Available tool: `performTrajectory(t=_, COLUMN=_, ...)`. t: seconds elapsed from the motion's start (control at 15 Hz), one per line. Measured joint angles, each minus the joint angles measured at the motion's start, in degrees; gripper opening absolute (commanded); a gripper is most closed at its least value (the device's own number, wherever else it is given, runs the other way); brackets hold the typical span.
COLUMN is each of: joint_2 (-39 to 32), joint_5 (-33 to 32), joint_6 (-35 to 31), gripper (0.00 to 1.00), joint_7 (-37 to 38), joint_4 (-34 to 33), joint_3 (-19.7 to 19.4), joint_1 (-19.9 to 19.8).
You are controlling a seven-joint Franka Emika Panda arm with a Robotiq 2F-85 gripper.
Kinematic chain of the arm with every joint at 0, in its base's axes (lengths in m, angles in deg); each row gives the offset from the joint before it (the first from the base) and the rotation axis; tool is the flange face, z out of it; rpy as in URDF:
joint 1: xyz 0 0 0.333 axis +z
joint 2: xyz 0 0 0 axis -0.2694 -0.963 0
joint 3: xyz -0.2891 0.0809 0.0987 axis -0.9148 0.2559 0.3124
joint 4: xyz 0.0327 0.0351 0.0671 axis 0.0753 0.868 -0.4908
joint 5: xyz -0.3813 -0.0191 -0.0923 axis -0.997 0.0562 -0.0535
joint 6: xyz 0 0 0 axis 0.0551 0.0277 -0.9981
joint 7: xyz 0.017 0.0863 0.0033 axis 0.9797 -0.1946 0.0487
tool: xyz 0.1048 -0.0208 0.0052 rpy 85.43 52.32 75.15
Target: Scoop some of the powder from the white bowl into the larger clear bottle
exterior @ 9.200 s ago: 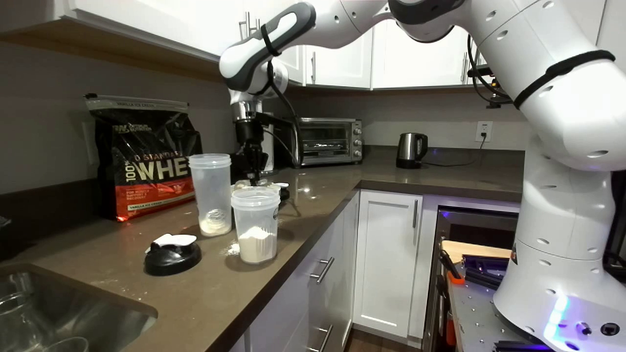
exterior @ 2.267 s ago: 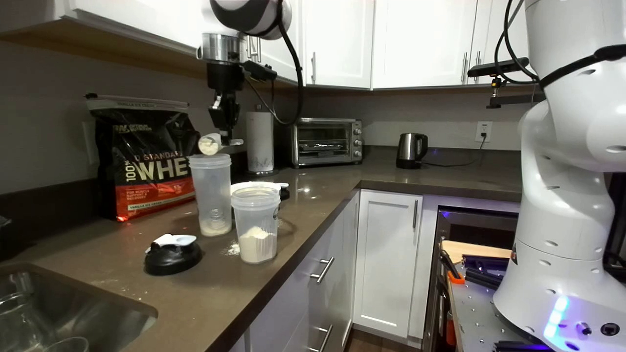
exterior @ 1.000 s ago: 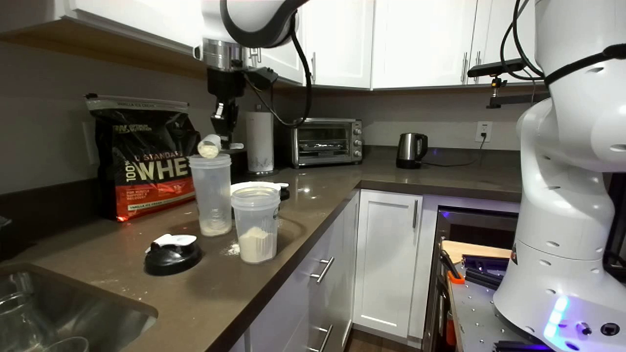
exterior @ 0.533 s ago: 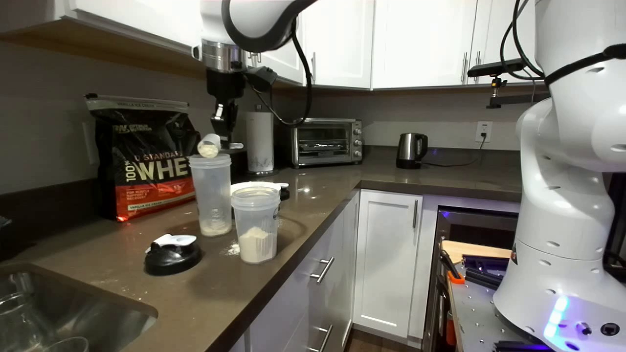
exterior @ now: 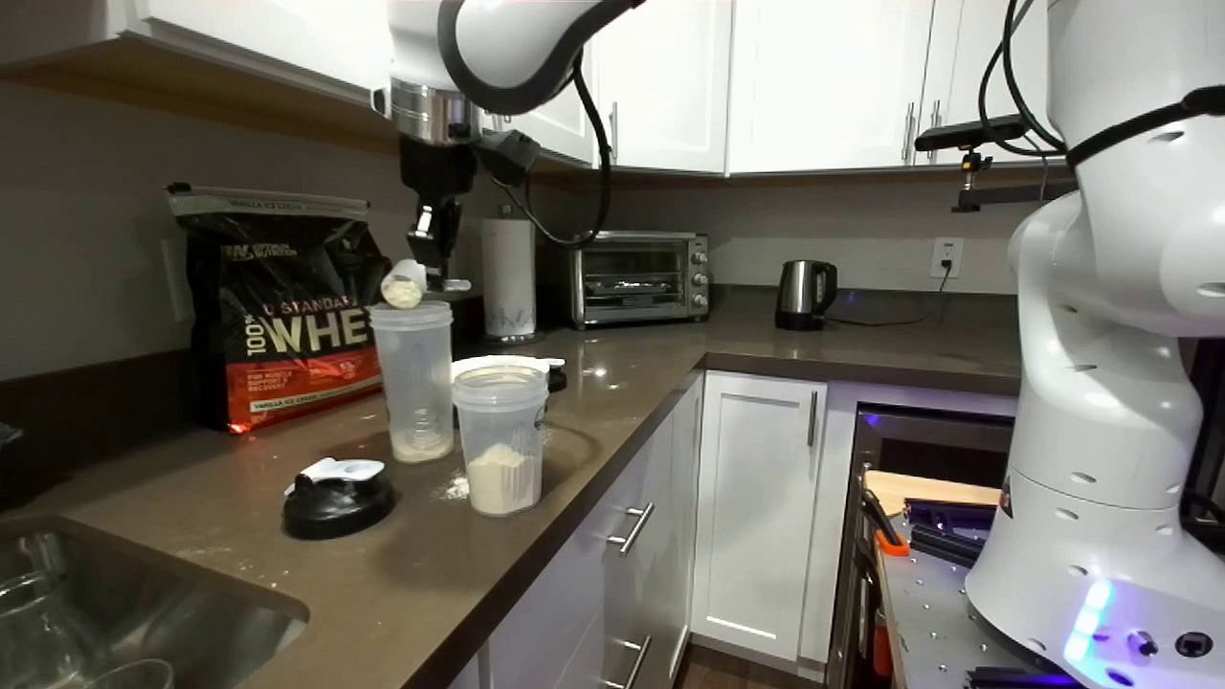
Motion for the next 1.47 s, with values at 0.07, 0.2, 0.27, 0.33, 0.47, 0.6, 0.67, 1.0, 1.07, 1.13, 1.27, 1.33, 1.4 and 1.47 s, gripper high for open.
performTrajectory(t=0.07, joint_2=0.0, joint_5=-0.7, joint_6=-0.2, gripper=0.02, joint_7=0.5, joint_4=0.1, joint_3=0.0, joint_1=0.0)
performTrajectory(t=0.2, joint_2=0.1, joint_5=-1.4, joint_6=-0.5, gripper=0.02, joint_7=0.9, joint_4=0.2, joint_3=0.0, joint_1=0.1)
performTrajectory(t=0.27, joint_2=0.2, joint_5=-1.7, joint_6=-0.5, gripper=0.02, joint_7=1.1, joint_4=0.2, joint_3=0.0, joint_1=0.1)
performTrajectory(t=0.33, joint_2=0.3, joint_5=-1.9, joint_6=-0.6, gripper=0.02, joint_7=1.2, joint_4=0.3, joint_3=0.0, joint_1=0.1)
performTrajectory(t=0.47, joint_2=0.8, joint_5=-2.0, joint_6=-0.6, gripper=0.02, joint_7=1.3, joint_4=0.9, joint_3=0.0, joint_1=0.1)
performTrajectory(t=0.6, joint_2=1.6, joint_5=-2.0, joint_6=-0.6, gripper=0.02, joint_7=1.3, joint_4=1.7, joint_3=0.0, joint_1=0.1)
performTrajectory(t=0.67, joint_2=2.0, joint_5=-2.0, joint_6=-0.6, gripper=0.02, joint_7=1.3, joint_4=2.2, joint_3=0.0, joint_1=0.1)
performTrajectory(t=1.0, joint_2=4.6, joint_5=-2.4, joint_6=-1.2, gripper=0.02, joint_7=1.5, joint_4=5.4, joint_3=0.1, joint_1=0.1)
performTrajectory(t=1.07, joint_2=5.0, joint_5=-2.9, joint_6=-1.5, gripper=0.02, joint_7=1.8, joint_4=6.1, joint_3=0.1, joint_1=0.1)
performTrajectory(t=1.13, joint_2=5.4, joint_5=-3.3, joint_6=-1.8, gripper=0.02, joint_7=2.0, joint_4=6.6, joint_3=0.2, joint_1=0.1)
performTrajectory(t=1.27, joint_2=6.1, joint_5=-3.9, joint_6=-2.4, gripper=0.02, joint_7=2.4, joint_4=7.6, joint_3=0.4, joint_1=0.1)
performTrajectory(t=1.33, joint_2=6.2, joint_5=-4.3, joint_6=-2.8, gripper=0.02, joint_7=2.7, joint_4=7.9, joint_3=0.5, joint_1=0.1)
performTrajectory(t=1.4, joint_2=6.3, joint_5=-4.8, joint_6=-3.2, gripper=0.02, joint_7=3.0, joint_4=8.2, joint_3=0.7, joint_1=0.1)
performTrajectory(t=1.47, joint_2=6.3, joint_5=-5.3, joint_6=-3.5, gripper=0.02, joint_7=3.3, joint_4=8.3, joint_3=0.8, joint_1=0.1)
